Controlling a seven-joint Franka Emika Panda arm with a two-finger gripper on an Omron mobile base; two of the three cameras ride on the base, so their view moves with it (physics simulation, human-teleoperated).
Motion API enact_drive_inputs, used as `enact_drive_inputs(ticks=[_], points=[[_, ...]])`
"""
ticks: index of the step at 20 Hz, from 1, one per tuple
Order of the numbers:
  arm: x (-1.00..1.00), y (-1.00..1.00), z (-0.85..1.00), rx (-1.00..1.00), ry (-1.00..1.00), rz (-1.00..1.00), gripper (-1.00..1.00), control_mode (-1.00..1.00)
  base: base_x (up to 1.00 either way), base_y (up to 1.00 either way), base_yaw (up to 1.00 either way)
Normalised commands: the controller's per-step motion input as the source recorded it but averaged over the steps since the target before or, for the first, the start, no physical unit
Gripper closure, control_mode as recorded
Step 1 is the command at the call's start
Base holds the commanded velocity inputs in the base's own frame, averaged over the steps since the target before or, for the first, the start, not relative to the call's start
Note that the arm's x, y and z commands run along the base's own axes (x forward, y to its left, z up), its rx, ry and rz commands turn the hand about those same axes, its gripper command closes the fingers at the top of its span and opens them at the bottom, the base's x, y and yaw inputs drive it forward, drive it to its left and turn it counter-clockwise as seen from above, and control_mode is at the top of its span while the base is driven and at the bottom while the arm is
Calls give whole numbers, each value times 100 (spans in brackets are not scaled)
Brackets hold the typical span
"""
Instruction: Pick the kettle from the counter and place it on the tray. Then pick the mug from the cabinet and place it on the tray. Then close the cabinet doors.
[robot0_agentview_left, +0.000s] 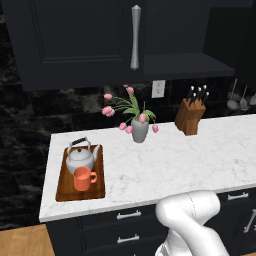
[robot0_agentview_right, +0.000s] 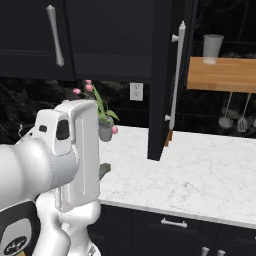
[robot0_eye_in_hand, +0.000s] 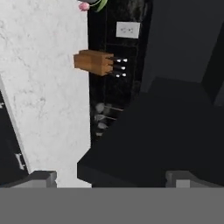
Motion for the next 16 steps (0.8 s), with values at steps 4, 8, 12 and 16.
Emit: enact_drive_inputs(ticks=[4,8,12,16], points=[[-27,-60,17,-15,1,-2,-100,-100,0,0,0],[-11,-65,9,-10,0,0,-100,-100,0,0,0],[2,-65,5,-6,3,0,-100,-100,0,0,0],[19,-64,3,-1,6,0,-100,-100,0,0,0]])
